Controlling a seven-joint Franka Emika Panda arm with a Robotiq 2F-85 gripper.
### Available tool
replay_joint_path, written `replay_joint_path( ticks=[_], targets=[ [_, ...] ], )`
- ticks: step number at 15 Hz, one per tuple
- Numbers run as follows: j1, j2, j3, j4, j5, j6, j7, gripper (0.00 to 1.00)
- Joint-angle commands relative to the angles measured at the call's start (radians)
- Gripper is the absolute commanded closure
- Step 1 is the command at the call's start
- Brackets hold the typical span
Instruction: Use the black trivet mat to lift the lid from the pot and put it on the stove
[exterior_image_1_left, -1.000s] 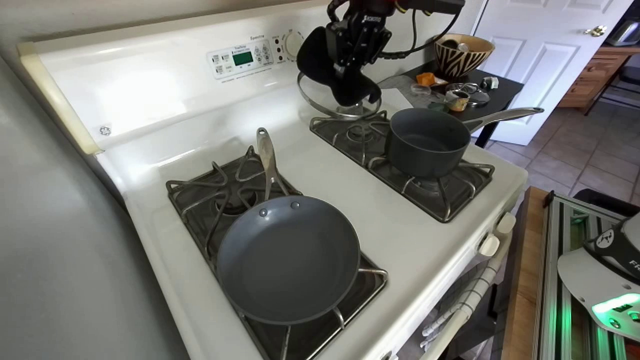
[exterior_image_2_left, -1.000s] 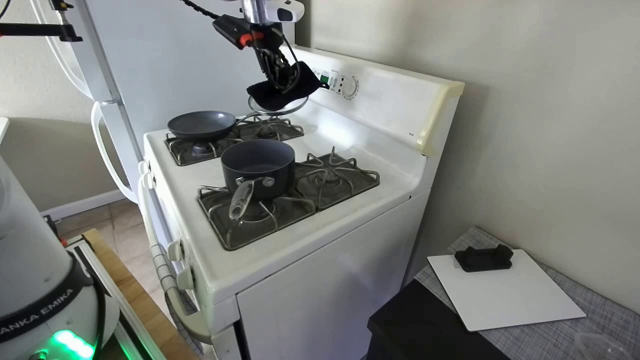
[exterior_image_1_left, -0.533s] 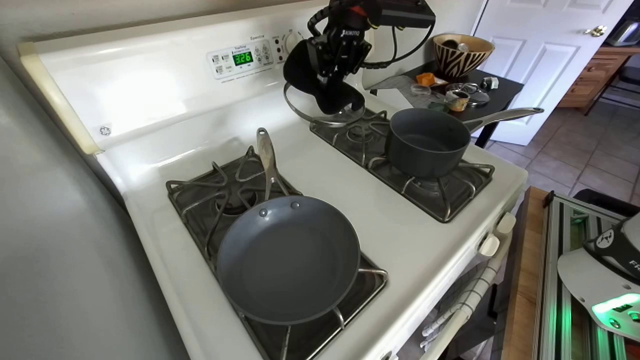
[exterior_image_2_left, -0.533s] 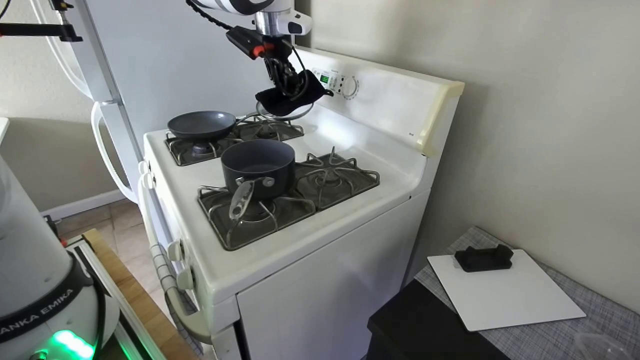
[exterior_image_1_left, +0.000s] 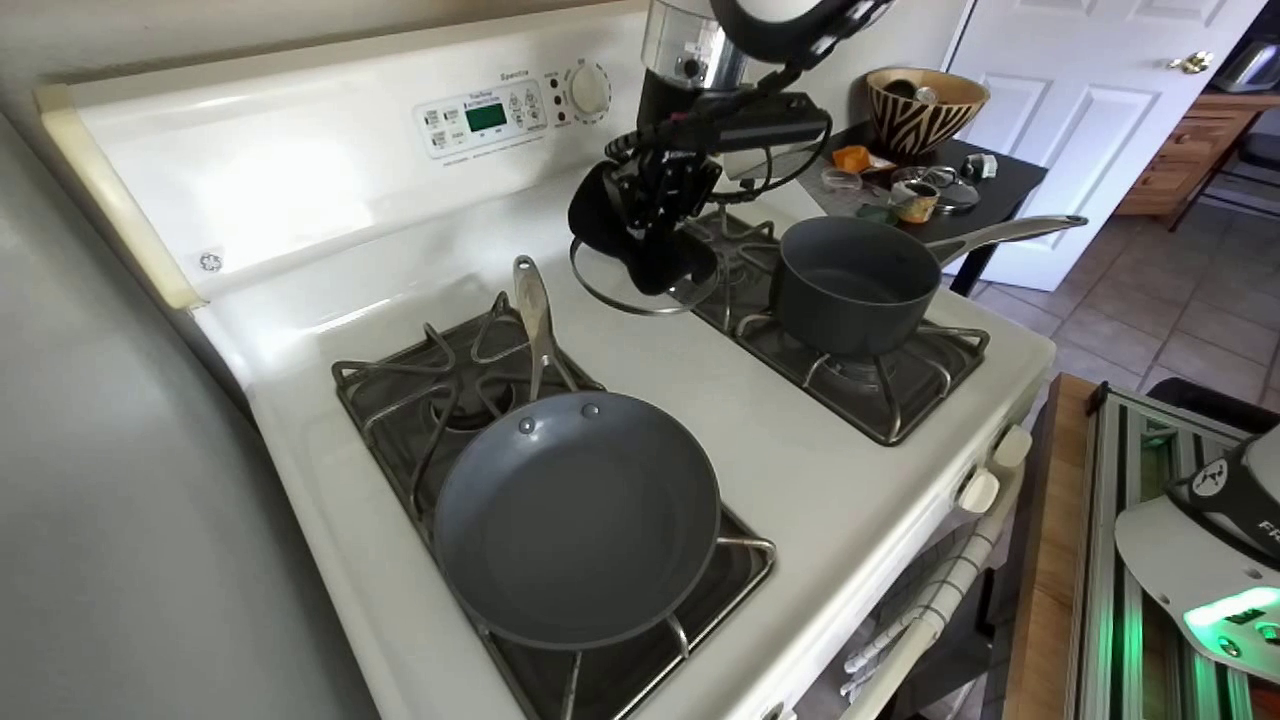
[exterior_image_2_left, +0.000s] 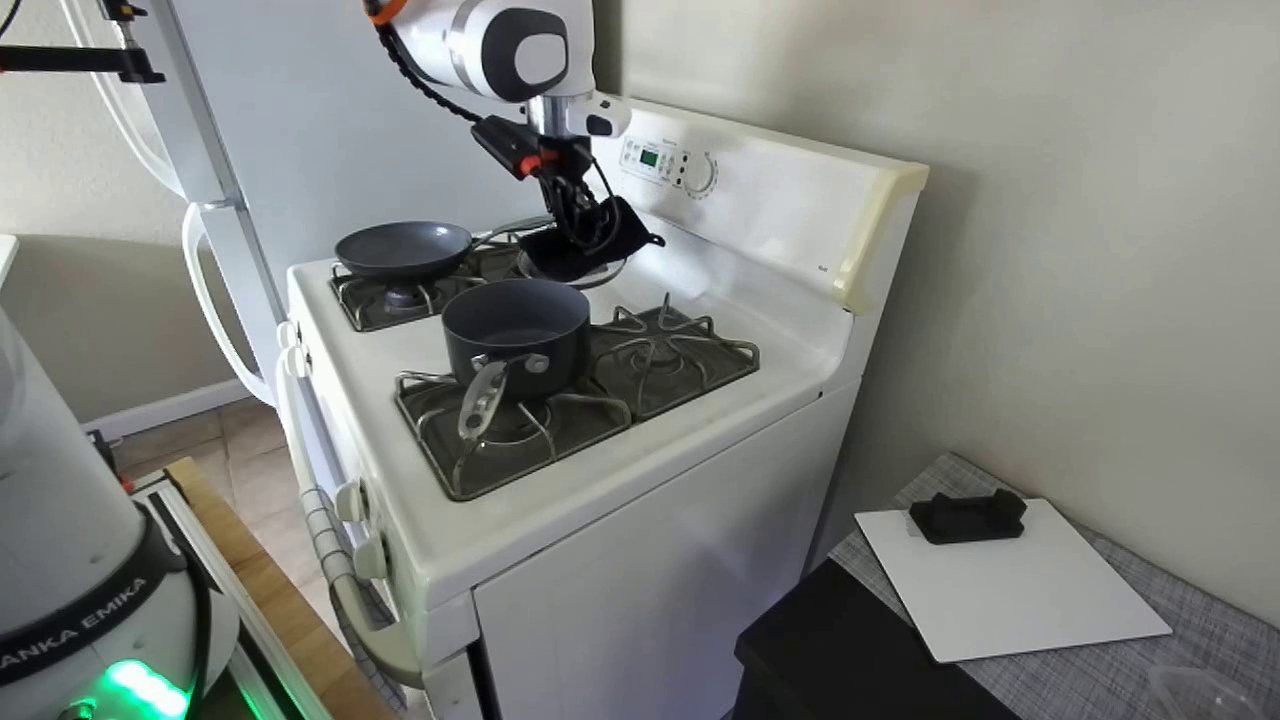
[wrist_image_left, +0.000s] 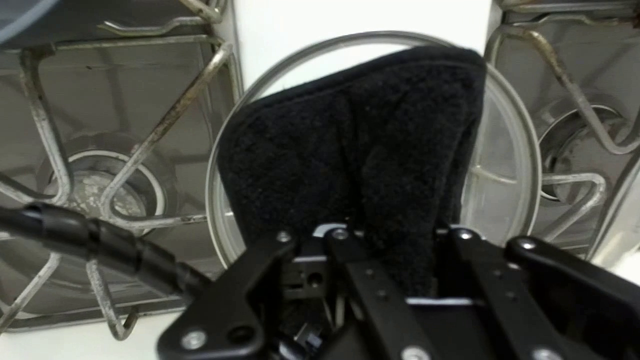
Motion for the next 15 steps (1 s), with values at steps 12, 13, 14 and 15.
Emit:
replay_joint_path(
  ticks=[12,13,14,15],
  targets=[
    [0.07,0.211,-0.051,0.137,-0.029,0.029,0.021,0.96],
    [0.075,0.22,-0.055,0.145,-0.032,0.022,0.023,0.96],
    [0.08,0.229,-0.058,0.151,-0.035,0.018,0.025,0.96],
    [0.085,0.237,-0.062,0.157,-0.041,0.019,0.027,0.96]
  ],
)
